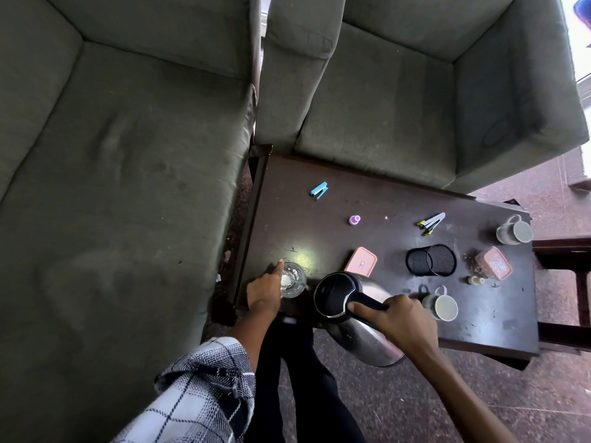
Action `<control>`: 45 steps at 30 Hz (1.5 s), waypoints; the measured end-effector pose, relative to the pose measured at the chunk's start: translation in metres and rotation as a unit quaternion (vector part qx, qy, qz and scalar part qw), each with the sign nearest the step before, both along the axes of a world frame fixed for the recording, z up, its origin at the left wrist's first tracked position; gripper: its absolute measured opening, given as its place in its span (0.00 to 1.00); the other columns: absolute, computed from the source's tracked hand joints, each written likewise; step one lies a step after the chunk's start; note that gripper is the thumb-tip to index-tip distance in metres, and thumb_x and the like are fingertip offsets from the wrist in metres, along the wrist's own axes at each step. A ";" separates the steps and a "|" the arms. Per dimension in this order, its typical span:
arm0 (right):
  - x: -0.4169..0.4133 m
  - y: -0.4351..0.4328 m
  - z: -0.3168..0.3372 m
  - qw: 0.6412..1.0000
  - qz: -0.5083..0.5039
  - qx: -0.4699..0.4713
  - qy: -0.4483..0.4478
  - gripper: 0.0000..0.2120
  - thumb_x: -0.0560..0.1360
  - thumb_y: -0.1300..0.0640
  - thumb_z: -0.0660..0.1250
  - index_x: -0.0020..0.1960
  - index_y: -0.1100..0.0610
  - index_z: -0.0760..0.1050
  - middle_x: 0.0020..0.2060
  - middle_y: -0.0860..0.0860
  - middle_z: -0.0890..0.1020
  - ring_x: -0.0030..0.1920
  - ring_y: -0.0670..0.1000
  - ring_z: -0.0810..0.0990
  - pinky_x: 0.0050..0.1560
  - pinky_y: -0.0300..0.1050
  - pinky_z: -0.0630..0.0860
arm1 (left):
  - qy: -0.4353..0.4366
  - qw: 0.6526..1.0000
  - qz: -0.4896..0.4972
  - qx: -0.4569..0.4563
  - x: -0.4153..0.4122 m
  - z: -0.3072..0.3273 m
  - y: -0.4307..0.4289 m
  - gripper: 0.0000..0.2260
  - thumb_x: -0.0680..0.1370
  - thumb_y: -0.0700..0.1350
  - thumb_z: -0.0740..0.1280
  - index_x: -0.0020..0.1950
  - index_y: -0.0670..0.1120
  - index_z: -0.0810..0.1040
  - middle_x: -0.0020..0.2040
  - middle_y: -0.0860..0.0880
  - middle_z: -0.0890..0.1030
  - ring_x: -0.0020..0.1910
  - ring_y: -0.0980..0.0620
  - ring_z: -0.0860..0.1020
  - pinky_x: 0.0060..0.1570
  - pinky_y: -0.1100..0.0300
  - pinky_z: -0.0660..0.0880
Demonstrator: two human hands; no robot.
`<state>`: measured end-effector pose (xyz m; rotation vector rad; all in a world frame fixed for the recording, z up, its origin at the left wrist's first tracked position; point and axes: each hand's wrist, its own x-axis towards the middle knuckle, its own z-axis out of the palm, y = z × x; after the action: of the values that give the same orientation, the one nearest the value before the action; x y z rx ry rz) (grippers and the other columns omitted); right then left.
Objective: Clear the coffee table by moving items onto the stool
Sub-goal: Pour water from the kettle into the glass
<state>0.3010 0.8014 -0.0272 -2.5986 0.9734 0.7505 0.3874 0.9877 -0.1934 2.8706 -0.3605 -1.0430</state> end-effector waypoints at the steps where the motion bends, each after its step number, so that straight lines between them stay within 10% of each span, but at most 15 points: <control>1: 0.000 0.000 0.001 1.000 0.000 0.002 0.000 0.35 0.58 0.24 0.63 0.26 0.59 0.70 0.26 0.52 0.73 0.34 0.57 0.77 0.33 0.42 0.67 | 0.001 1.000 0.001 -0.001 0.000 0.000 0.000 0.30 0.79 0.38 0.61 0.76 0.55 0.51 0.57 0.45 0.81 0.54 0.46 0.81 0.49 0.55 0.76; 45: -0.002 -0.001 -0.006 1.000 -0.002 0.002 0.012 0.35 0.57 0.24 0.64 0.25 0.58 0.68 0.27 0.52 0.75 0.34 0.56 0.78 0.34 0.42 0.68 | 0.007 1.000 0.014 -0.010 0.000 0.005 0.000 0.29 0.79 0.38 0.59 0.75 0.56 0.53 0.57 0.44 0.81 0.54 0.45 0.80 0.49 0.55 0.76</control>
<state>0.2988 0.8008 -0.0328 -2.5898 0.9831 0.7838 0.3875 0.9875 -0.1885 2.8411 -0.3276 -1.0488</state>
